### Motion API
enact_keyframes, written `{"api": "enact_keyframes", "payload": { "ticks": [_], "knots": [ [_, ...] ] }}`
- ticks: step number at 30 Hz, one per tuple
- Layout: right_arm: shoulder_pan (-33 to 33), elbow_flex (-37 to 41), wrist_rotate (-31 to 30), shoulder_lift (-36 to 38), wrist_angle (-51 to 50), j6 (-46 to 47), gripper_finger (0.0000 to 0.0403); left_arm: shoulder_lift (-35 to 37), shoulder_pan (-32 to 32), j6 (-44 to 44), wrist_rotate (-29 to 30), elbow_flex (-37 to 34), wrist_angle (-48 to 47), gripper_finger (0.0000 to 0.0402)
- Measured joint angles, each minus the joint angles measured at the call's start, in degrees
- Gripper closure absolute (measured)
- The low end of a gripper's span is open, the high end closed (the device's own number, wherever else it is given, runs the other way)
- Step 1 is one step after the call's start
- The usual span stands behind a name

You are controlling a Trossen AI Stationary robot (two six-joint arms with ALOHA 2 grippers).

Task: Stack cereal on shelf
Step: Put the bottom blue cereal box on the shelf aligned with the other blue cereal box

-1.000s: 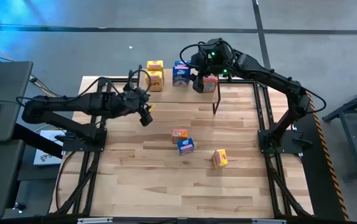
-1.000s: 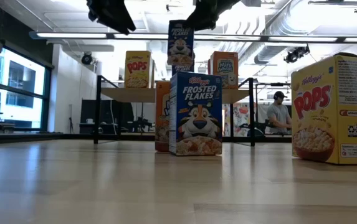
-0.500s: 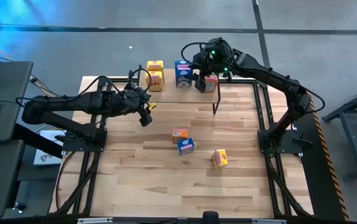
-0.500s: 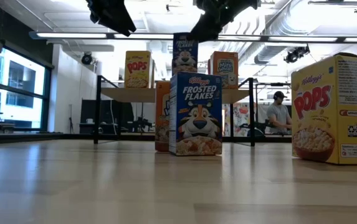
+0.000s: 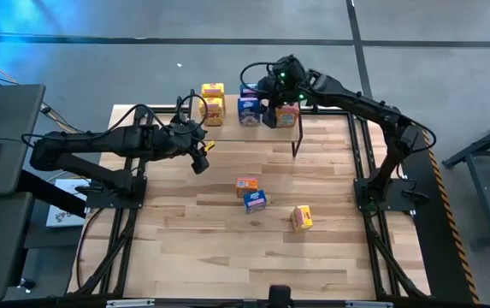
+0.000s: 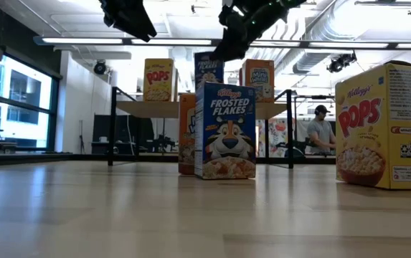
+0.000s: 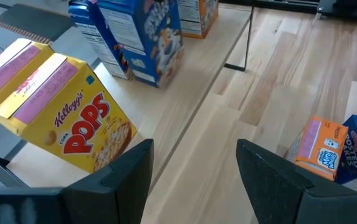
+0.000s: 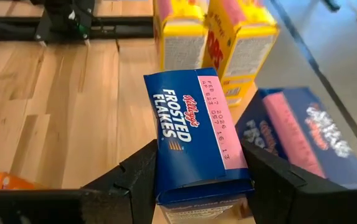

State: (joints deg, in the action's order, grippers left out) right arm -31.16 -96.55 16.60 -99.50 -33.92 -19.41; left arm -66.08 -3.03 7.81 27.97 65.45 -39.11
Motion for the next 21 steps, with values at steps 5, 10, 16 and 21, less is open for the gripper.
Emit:
{"api": "enact_keyframes", "payload": {
  "ticks": [5,10,16,21],
  "knots": [
    [-0.1,0.0,0.0,0.0,2.2,0.0,0.0212,0.0,0.0,0.0,0.0,0.0,0.0,0.0181],
    [-0.5,0.0,-1.0,-1.2,0.5,1.2,0.0212,0.0,0.0,0.0,0.0,0.0,0.0,0.0181],
    [-1.1,0.0,-1.4,-2.2,0.2,1.1,0.0212,0.0,0.0,0.0,0.0,0.0,0.0,0.0181],
    [-1.2,0.0,-1.6,-2.2,0.1,0.9,0.0212,0.0,0.0,0.0,0.0,0.0,0.0,0.0181]
  ]
}}
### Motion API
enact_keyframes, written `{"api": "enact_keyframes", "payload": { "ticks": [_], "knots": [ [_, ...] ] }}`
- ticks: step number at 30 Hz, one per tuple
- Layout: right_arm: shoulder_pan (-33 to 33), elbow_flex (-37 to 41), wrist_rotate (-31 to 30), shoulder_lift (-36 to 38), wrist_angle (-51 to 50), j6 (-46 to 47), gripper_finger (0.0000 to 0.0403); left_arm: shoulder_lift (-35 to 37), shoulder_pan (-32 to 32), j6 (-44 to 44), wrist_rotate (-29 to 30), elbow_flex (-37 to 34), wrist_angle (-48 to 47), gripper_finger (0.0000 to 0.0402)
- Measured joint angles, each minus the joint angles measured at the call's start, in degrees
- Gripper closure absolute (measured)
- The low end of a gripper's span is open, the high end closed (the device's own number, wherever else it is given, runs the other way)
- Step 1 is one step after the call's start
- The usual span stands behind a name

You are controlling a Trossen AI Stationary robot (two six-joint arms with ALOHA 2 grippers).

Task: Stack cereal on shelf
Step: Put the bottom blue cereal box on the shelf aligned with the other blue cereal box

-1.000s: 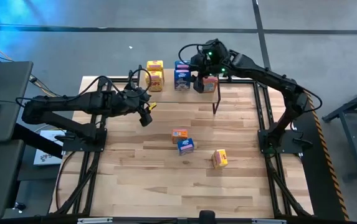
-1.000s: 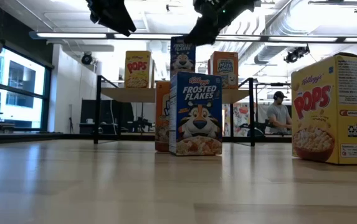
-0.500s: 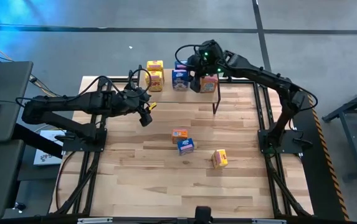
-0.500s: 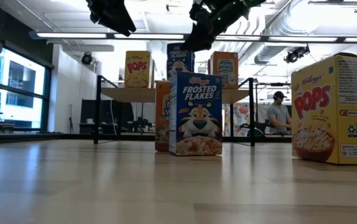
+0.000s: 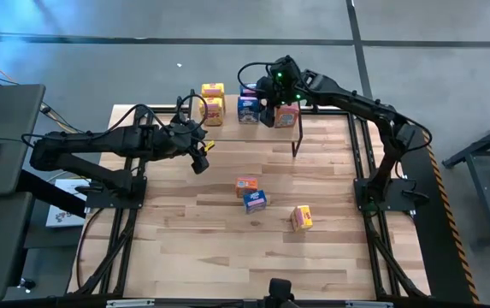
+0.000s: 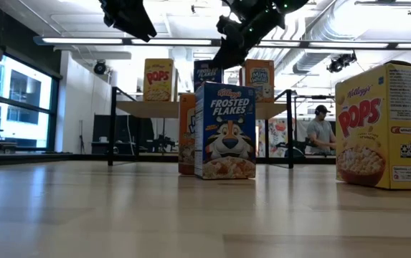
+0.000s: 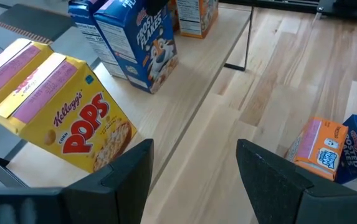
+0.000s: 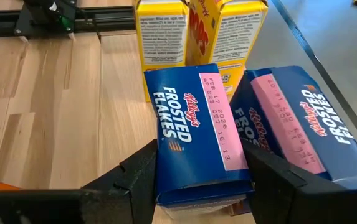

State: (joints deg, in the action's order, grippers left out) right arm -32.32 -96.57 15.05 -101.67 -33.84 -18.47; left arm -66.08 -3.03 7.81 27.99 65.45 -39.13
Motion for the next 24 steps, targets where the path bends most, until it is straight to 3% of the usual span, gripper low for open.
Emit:
{"api": "enact_keyframes", "payload": {
  "ticks": [20,24],
  "knots": [
    [-0.2,-0.1,-0.9,0.1,-0.4,0.4,0.0212,0.0,0.0,0.0,0.0,0.0,0.0,0.0181],
    [-0.2,-0.1,-1.5,0.1,-0.7,0.2,0.0195,0.0,0.0,0.0,0.0,0.0,0.0,0.0181]
  ]
}}
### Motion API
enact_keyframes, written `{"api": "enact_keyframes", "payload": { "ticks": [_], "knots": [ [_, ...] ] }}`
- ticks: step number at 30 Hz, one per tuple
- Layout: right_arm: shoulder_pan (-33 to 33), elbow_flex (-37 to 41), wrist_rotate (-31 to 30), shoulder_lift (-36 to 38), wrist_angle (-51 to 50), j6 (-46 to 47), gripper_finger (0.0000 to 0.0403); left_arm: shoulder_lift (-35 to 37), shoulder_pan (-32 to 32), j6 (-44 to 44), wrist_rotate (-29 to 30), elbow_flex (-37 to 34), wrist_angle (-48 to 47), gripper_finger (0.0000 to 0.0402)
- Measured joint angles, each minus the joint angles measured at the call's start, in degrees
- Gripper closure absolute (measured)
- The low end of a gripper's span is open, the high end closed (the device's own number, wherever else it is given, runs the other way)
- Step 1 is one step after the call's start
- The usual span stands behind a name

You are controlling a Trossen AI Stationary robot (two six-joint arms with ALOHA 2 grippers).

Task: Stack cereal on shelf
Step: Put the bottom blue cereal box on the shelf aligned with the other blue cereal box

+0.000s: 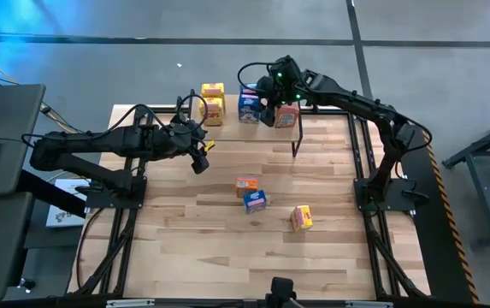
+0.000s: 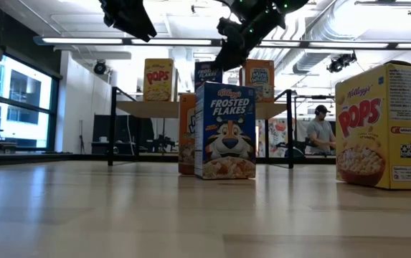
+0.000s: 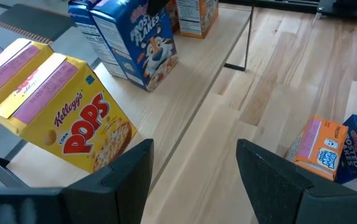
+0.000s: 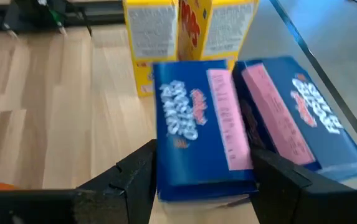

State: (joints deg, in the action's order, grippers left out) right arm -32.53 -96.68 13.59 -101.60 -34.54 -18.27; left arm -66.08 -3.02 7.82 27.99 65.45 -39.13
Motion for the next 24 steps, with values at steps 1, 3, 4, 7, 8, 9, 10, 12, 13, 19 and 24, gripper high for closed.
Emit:
{"api": "enact_keyframes", "payload": {
  "ticks": [1,3,4,7,8,9,10,12,13,19,24],
  "knots": [
    [0.0,0.0,-0.2,0.0,-0.2,0.0,0.0187,0.0,0.0,0.0,0.0,0.0,0.0,0.0181],
    [0.0,0.0,-0.5,0.0,-0.1,0.0,0.0172,0.0,0.0,0.0,0.0,0.0,0.0,0.0181],
    [0.0,0.0,-0.6,0.0,-0.1,0.0,0.0165,0.0,0.0,0.0,0.0,0.0,0.0,0.0181],
    [0.0,0.0,-0.6,0.0,0.0,-0.1,0.0153,0.0,0.0,0.0,0.0,0.0,0.0,0.0181],
    [0.0,0.0,-0.6,0.0,0.0,-0.2,0.0152,0.0,0.0,0.0,0.0,0.0,0.0,0.0181],
    [0.0,0.0,-0.6,0.0,0.0,-0.2,0.0152,0.0,0.0,0.0,0.0,0.0,0.0,0.0181],
    [0.0,0.0,-0.6,0.1,0.0,-0.2,0.0151,0.0,0.0,0.0,0.0,0.0,0.0,0.0181],
    [0.0,0.0,-0.7,0.5,0.0,-0.2,0.0151,0.0,0.0,0.0,0.0,0.0,0.0,0.0181],
    [0.0,0.0,-0.7,0.7,-0.2,-0.2,0.0151,0.0,0.0,0.0,0.0,0.0,0.0,0.0181],
    [0.7,0.0,-1.6,1.6,-1.7,-0.2,0.0151,0.0,0.0,0.0,0.0,0.0,0.0,0.0181],
    [0.7,0.0,-1.6,2.5,-1.8,0.0,0.0151,0.0,0.0,0.0,0.0,0.0,0.0,0.0181]
  ]
}}
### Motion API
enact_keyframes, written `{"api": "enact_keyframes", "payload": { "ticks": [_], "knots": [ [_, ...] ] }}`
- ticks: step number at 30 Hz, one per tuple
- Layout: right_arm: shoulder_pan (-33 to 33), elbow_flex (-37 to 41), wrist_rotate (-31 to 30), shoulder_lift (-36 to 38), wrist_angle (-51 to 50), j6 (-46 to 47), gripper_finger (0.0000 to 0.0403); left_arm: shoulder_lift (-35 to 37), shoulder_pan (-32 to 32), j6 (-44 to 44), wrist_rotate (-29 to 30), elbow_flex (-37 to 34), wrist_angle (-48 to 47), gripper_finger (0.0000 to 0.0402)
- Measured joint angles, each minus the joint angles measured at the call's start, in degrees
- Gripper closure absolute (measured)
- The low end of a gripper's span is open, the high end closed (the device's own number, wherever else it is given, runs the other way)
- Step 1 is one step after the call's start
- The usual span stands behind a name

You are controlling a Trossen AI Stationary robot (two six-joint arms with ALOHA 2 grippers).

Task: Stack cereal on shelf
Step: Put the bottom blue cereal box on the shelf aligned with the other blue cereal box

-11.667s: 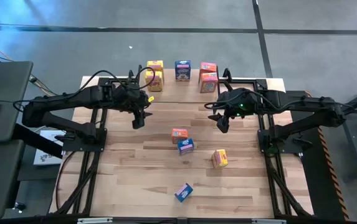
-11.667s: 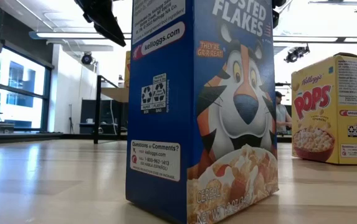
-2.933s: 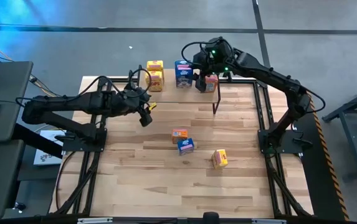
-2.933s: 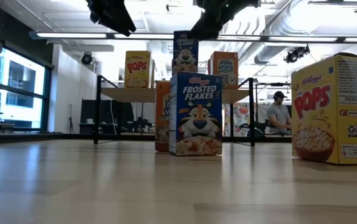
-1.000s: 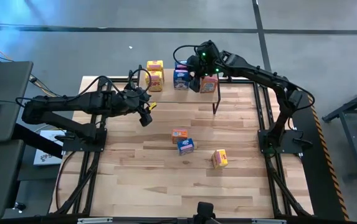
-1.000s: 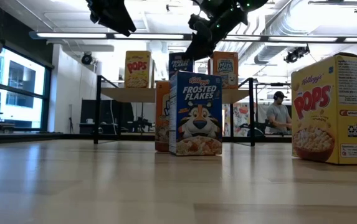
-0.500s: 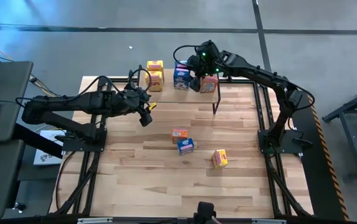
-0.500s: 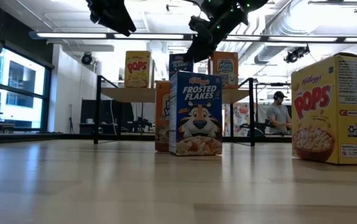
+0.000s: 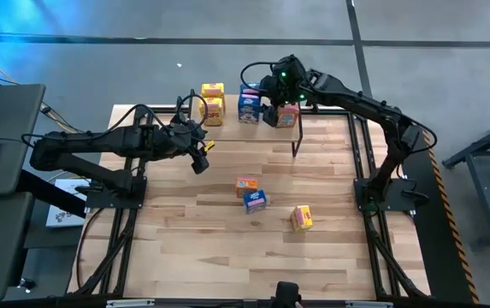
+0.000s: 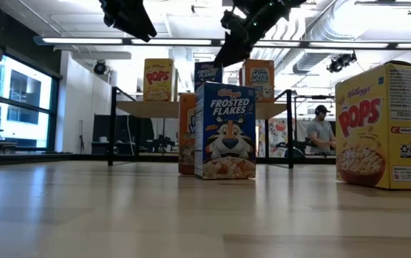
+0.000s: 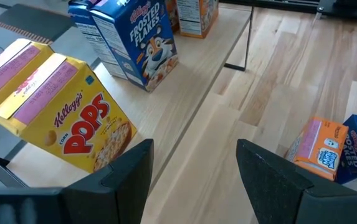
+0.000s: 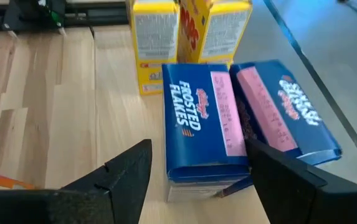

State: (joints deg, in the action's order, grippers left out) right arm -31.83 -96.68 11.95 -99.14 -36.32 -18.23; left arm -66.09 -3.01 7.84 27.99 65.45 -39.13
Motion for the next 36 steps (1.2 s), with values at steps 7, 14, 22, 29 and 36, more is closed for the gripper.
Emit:
{"api": "enact_keyframes", "payload": {
  "ticks": [7,14,22,29,36],
  "knots": [
    [0.5,0.0,-1.3,2.9,-0.6,0.3,0.0151,0.0,0.0,0.0,0.0,0.0,0.0,0.0181],
    [3.6,0.0,-2.3,4.0,-2.3,0.3,0.0151,0.0,0.0,0.0,0.0,0.0,0.0,0.0181],
    [8.6,0.0,-6.0,2.9,-5.4,0.4,0.0151,0.0,0.0,0.0,0.0,0.0,0.0,0.0181],
    [9.7,0.0,-8.4,0.5,-5.5,1.7,0.0151,0.0,0.0,0.0,0.0,0.0,0.0,0.0181],
    [9.7,0.0,-11.2,0.0,-5.5,2.7,0.0151,0.0,0.0,0.0,0.0,0.0,0.0,0.0181]
  ]
}}
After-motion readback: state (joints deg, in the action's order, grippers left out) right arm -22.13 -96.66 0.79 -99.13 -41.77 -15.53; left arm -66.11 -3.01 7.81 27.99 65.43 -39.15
